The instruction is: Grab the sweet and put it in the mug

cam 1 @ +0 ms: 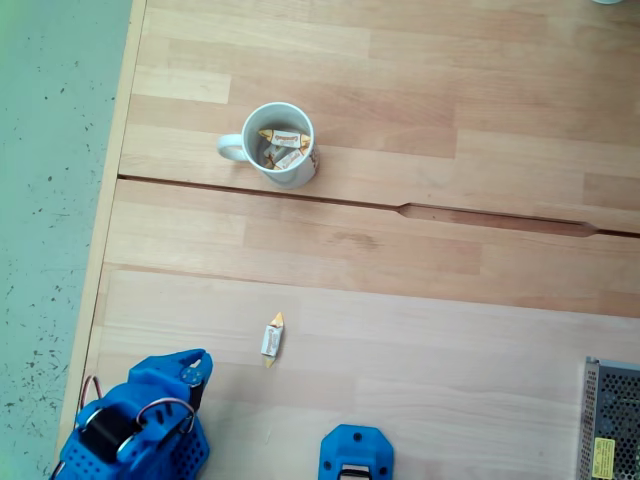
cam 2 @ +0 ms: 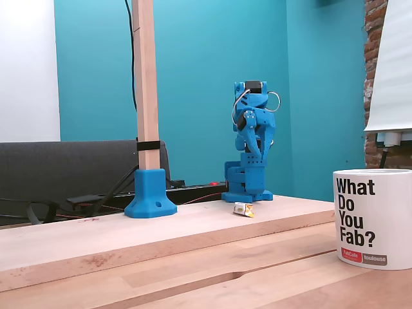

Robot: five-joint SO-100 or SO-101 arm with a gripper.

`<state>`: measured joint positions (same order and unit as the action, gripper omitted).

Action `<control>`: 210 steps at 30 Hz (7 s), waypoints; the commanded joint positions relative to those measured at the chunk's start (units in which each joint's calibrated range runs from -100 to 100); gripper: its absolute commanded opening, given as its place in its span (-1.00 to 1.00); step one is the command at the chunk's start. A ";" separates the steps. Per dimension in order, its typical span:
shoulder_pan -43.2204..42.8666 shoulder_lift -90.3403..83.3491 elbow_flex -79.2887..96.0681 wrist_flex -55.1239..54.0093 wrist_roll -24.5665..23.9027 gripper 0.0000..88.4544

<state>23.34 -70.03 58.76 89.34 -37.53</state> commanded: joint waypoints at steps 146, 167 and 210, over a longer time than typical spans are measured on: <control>11.59 62.54 -22.72 -16.84 6.59 -0.46; 11.52 62.63 -16.03 -22.00 6.50 -0.12; 7.31 62.54 -9.79 -26.92 3.66 -0.12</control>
<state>30.80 -7.18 48.63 63.30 -33.87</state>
